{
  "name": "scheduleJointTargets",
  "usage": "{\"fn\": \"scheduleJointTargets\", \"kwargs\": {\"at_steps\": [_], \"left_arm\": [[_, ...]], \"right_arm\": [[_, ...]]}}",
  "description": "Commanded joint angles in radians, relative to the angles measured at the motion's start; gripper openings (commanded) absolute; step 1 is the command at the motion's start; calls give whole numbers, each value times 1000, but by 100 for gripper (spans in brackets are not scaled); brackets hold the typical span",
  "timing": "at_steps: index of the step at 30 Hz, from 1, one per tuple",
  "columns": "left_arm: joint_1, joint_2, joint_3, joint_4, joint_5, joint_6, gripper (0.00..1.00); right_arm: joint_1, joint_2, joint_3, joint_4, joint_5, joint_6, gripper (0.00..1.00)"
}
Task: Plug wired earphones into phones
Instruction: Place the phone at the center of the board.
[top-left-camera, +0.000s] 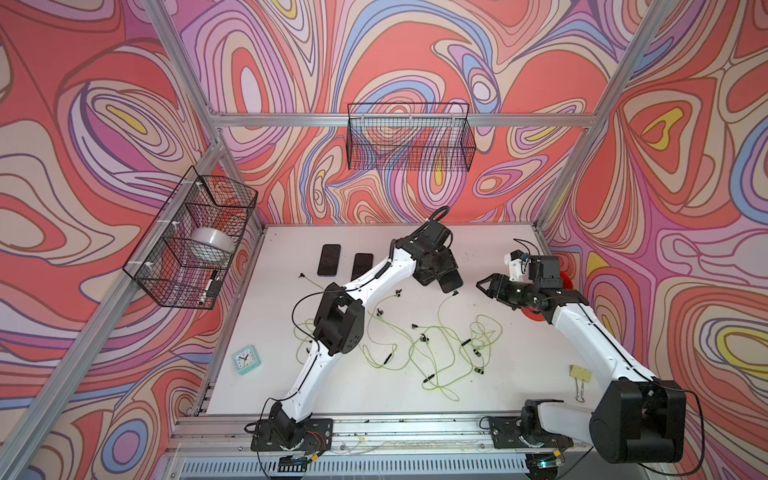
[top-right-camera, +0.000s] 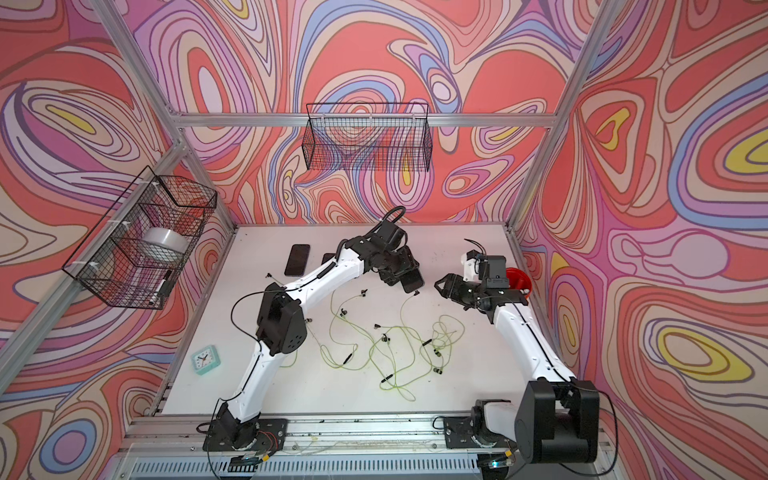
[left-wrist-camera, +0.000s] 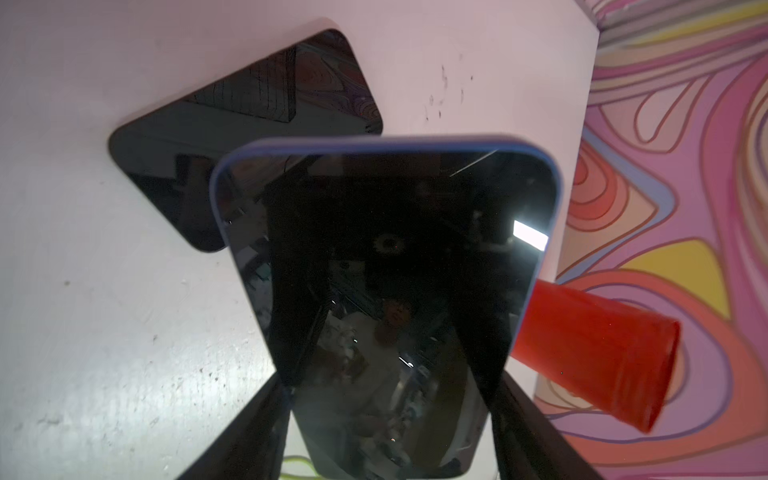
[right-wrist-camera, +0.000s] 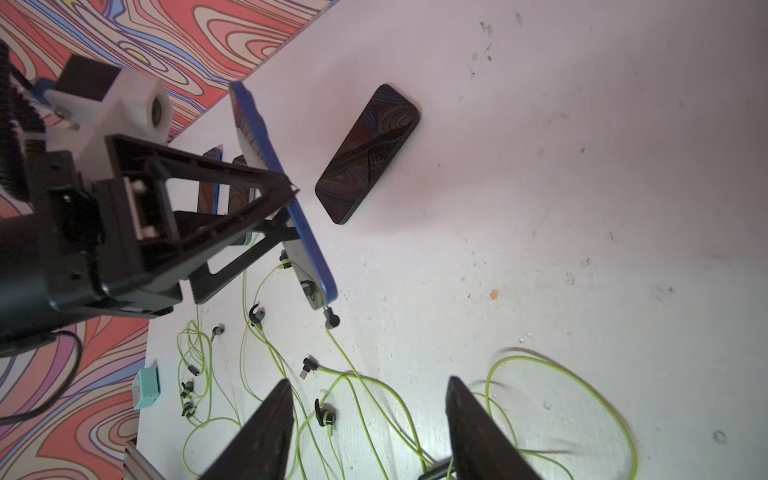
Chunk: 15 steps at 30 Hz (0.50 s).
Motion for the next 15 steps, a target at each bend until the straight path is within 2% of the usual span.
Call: {"fn": "scheduleJointTargets", "kwargs": {"at_steps": [1, 4, 11, 12, 15], "left_arm": [[-42, 97, 164, -221, -63, 246, 0], [-66, 161, 244, -234, -70, 299, 0], [-83, 218, 259, -151, -28, 334, 0], [-83, 228, 263, -140, -19, 335, 2], [-83, 254, 269, -117, 2, 337, 25]], "right_arm": [[-11, -42, -51, 3, 27, 17, 57], [-11, -83, -112, 44, 37, 52, 56], [-12, -162, -196, 31, 41, 76, 53], [-11, -174, -205, 21, 44, 75, 53], [-12, -206, -227, -8, 53, 72, 53]]}}
